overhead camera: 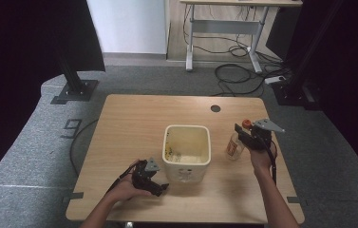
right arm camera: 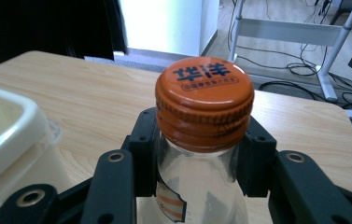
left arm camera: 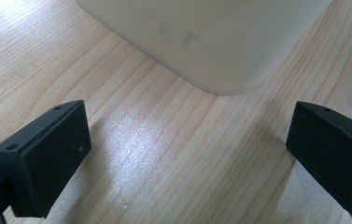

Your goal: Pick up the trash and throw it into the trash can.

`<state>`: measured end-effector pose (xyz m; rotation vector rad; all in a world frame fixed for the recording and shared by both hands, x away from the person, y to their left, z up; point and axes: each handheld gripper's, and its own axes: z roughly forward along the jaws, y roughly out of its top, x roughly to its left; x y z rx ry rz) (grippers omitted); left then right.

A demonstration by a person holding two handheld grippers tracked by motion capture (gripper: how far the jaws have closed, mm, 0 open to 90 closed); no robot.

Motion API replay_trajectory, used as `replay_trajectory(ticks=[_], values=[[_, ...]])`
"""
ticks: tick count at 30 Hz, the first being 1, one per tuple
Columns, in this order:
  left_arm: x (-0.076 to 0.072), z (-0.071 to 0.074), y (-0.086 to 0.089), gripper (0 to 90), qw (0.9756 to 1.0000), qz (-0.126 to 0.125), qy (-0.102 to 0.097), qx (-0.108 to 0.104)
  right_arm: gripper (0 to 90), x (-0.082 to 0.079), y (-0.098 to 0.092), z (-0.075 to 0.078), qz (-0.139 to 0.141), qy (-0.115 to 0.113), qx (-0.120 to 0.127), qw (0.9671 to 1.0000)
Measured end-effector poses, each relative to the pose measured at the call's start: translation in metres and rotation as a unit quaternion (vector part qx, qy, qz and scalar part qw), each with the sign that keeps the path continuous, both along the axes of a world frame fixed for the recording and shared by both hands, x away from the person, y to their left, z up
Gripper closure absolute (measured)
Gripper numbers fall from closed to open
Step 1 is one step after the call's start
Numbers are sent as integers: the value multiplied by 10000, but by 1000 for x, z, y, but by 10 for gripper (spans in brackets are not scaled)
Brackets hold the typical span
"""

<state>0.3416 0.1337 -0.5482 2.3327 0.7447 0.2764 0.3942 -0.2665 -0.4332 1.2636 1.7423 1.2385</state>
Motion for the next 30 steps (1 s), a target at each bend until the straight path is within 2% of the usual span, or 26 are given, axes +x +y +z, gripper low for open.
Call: replay_trajectory(ticks=[5, 15, 23, 30], values=[[0, 0, 0, 0, 10000, 3, -2, 2, 574, -13, -6, 15, 78, -231, 166, 9996], [0, 0, 0, 0, 10000, 4, 3, 0, 575, -32, -12, 39, 204, -531, 285, 9980], [0, 0, 0, 0, 10000, -2, 4, 10, 576, -46, -7, 60, 373, -778, 348, 9957], [0, 0, 0, 0, 10000, 12, 3, 0, 576, -55, 0, 73, 533, -943, 427, 9932]])
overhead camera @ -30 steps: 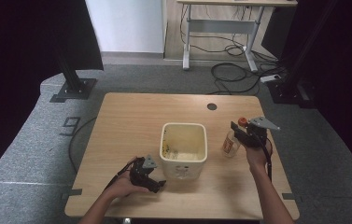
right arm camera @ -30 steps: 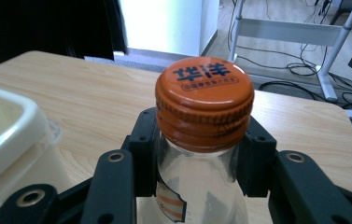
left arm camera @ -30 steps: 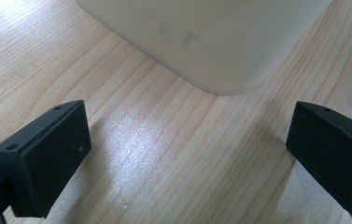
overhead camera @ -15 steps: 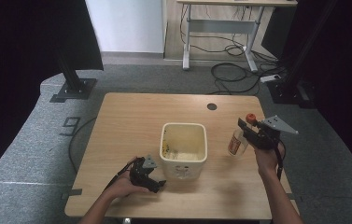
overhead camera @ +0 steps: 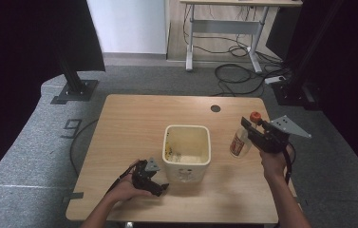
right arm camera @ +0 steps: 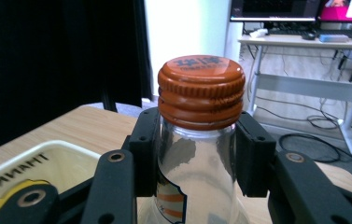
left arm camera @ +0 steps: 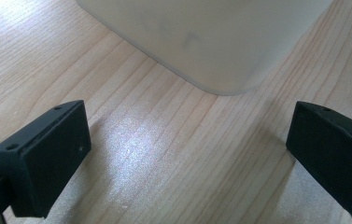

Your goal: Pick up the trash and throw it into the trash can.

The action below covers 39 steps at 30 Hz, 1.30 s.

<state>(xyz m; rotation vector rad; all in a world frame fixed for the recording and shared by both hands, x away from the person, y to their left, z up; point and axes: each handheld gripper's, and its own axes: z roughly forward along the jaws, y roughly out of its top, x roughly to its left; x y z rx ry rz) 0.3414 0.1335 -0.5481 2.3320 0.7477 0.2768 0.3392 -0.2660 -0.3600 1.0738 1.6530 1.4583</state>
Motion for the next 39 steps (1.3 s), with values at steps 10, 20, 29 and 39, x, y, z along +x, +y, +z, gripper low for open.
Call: replay_trajectory(ticks=[10, 20, 29, 39], values=[[0, 0, 0, 0, 10000, 1, -1, -1, 577, -11, 18, 24, 304, -298, 145, 9990], [0, 0, 0, 0, 10000, 1, -7, -3, 577, -19, 34, 42, 512, -464, 227, 9974], [0, 0, 0, 0, 10000, -8, -4, 4, 578, -24, 50, 57, 715, -609, 295, 9951], [0, 0, 0, 0, 10000, -2, -6, -5, 578, -28, 73, 73, 985, -763, 380, 9915]])
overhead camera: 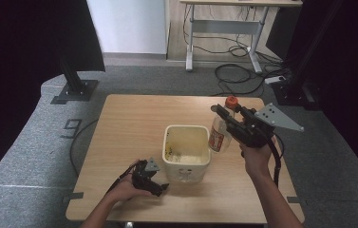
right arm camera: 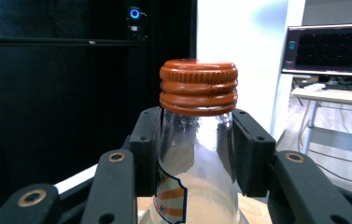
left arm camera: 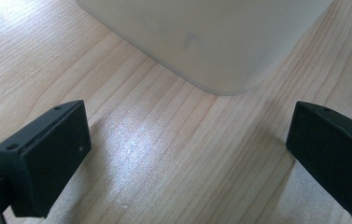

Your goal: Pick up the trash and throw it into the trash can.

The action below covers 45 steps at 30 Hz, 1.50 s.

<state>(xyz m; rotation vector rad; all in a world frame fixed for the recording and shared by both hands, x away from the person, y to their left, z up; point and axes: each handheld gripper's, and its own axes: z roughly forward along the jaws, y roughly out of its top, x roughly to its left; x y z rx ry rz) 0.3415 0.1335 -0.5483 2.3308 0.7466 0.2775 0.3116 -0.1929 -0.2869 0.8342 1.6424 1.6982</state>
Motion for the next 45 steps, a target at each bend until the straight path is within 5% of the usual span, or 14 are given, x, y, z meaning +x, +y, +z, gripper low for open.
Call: replay_trajectory(ticks=[24, 41, 45], values=[[0, 0, 0, 0, 10000, -11, 2, 13, 579, 13, 59, -23, 596, 295, -300, 9973], [0, 0, 0, 0, 10000, -1, 10, 6, 579, 36, 65, -78, 559, 967, -638, 9917], [0, 0, 0, 0, 10000, 1, 10, 5, 579, 42, 68, -94, 574, 1201, -833, 9876]])
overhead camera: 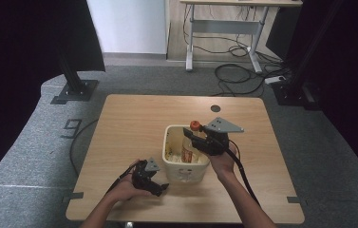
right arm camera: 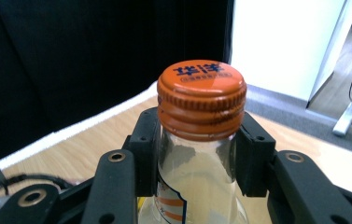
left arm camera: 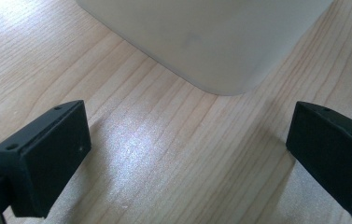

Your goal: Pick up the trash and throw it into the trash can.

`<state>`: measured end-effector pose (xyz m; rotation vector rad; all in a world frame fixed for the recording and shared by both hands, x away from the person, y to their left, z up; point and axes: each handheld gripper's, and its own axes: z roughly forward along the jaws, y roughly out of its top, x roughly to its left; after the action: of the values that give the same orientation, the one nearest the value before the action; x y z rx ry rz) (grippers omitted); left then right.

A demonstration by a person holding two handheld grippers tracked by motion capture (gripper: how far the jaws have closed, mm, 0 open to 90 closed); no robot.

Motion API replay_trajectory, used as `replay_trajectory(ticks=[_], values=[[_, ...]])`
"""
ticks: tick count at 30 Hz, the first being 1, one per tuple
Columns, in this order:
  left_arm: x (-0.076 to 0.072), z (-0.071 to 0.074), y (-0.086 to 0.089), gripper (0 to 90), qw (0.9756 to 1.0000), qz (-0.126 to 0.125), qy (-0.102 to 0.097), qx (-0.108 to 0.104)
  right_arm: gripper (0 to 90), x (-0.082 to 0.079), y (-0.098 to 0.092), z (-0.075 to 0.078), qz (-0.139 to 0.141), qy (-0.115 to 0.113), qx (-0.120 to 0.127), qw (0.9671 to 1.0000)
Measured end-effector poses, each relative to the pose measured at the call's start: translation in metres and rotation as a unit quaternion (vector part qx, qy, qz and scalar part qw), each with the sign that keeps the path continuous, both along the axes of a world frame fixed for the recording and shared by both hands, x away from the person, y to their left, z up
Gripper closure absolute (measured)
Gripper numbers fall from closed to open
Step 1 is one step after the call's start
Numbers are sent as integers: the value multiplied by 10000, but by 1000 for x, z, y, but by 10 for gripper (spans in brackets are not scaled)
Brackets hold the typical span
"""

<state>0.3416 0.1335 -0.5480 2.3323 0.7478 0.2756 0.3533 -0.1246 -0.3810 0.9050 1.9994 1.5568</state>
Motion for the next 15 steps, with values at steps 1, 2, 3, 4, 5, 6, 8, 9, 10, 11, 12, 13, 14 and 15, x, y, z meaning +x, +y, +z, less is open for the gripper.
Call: replay_trajectory(ticks=[1, 2, 3, 4, 5, 6, 8, 9, 10, 11, 12, 13, 14, 15], values=[[0, 0, 0, 0, 10000, 4, -2, -1, 580, 1, 0, -3, -13, 40, -42, 10000], [0, 0, 0, 0, 10000, 4, -2, -1, 580, 1, 0, -3, -13, 40, -42, 10000], [0, 0, 0, 0, 10000, 1, -2, -5, 580, 2, 1, -7, -18, 98, -125, 9999], [0, 0, 0, 0, 10000, 1, -1, -1, 580, 2, 1, -7, -18, 98, -125, 9999], [0, 0, 0, 0, 10000, -4, 0, -2, 580, 3, 1, -11, -3, 162, -197, 9997], [0, 0, 0, 0, 10000, -6, 1, 0, 580, 4, 1, -11, -6, 185, -217, 9996], [0, 0, 0, 0, 10000, -9, 1, -1, 581, 4, 1, -12, -7, 197, -223, 9996], [0, 0, 0, 0, 10000, -11, 0, -3, 581, 5, 1, -14, -4, 227, -245, 9994], [0, 0, 0, 0, 10000, -14, 1, -1, 581, 6, 0, -15, -12, 299, -296, 9991], [0, 0, 0, 0, 10000, -14, 1, -1, 581, 6, 0, -15, -12, 299, -296, 9991], [0, 0, 0, 0, 10000, -16, 1, 1, 581, 6, 0, -16, -24, 313, -315, 9990], [0, 0, 0, 0, 10000, -21, 1, 2, 582, 8, -2, -20, -65, 357, -362, 9987], [0, 0, 0, 0, 10000, -21, 1, 2, 582, 8, -2, -20, -65, 357, -362, 9987], [0, 0, 0, 0, 10000, -21, 2, 1, 582, 8, -2, -21, -87, 390, -396, 9984]])
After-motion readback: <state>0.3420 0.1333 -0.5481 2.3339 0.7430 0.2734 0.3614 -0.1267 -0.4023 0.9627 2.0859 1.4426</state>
